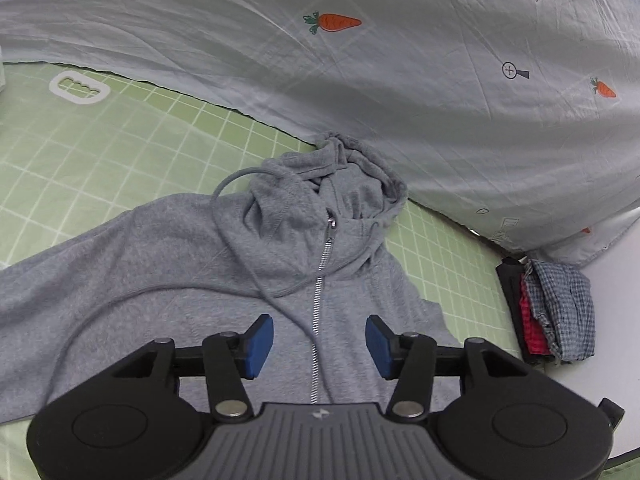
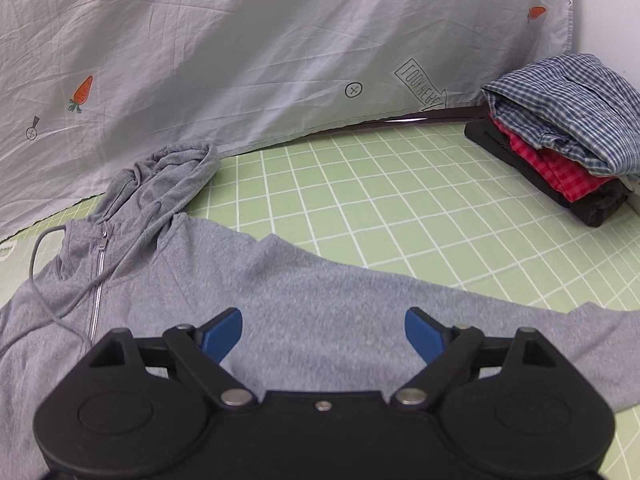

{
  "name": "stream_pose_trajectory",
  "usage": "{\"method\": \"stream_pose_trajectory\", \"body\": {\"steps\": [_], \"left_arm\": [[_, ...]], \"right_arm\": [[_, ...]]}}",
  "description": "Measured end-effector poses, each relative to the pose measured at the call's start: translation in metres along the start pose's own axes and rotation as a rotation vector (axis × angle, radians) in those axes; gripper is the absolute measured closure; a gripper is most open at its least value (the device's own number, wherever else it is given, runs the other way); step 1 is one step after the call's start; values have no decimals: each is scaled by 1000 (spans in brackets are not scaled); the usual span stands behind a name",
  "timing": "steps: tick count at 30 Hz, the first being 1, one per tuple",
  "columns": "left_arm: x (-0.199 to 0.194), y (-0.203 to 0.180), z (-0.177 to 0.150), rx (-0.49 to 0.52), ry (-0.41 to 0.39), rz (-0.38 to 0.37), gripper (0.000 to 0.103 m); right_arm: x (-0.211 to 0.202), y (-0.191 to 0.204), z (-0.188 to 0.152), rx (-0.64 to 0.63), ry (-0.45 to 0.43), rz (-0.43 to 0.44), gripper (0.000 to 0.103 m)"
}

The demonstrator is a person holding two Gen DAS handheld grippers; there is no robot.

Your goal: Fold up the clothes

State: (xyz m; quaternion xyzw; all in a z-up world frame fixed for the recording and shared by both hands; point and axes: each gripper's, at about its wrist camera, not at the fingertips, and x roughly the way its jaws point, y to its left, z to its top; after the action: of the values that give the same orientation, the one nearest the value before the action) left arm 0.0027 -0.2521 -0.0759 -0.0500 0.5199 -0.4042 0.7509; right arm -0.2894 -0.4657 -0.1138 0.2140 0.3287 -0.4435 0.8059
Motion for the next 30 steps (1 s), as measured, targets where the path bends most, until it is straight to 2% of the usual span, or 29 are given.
{"method": "stream_pose_trajectory", "body": {"steps": [3,9,11,13,15,20,23,24,25,26,29,30], "left_arm": [[-23,29,-27,-52,-6,82,46],[-53,80,-91,-198,52,196,46],[-58,89,-110,-224,79,203,46],[-62,95,-127,-242,103,202,46],[-63,98,-141,-251,127,192,46],[-69,99,-167,-263,139,150,46],[-70,100,-172,-286,121,126,52],[-70,99,-173,-286,119,130,71],[-70,99,-173,-284,125,138,85],[-72,97,-174,-279,120,134,90],[-93,82,-167,-248,90,125,93],[-102,75,-163,-235,78,123,93]], "right_arm": [[-17,-2,-24,-16,27,18,5],[-35,-1,-71,-30,152,108,7],[-38,0,-81,-34,184,134,14],[-42,1,-90,-31,215,160,25],[-45,0,-98,-18,236,179,30],[-56,-6,-110,-11,253,201,30],[-66,-11,-111,8,230,240,34],[-69,-12,-111,14,223,253,49],[-72,-14,-111,20,216,266,78],[-75,-16,-111,27,208,279,92],[-85,-21,-111,46,186,317,94],[-92,-26,-109,89,167,352,95]]}}
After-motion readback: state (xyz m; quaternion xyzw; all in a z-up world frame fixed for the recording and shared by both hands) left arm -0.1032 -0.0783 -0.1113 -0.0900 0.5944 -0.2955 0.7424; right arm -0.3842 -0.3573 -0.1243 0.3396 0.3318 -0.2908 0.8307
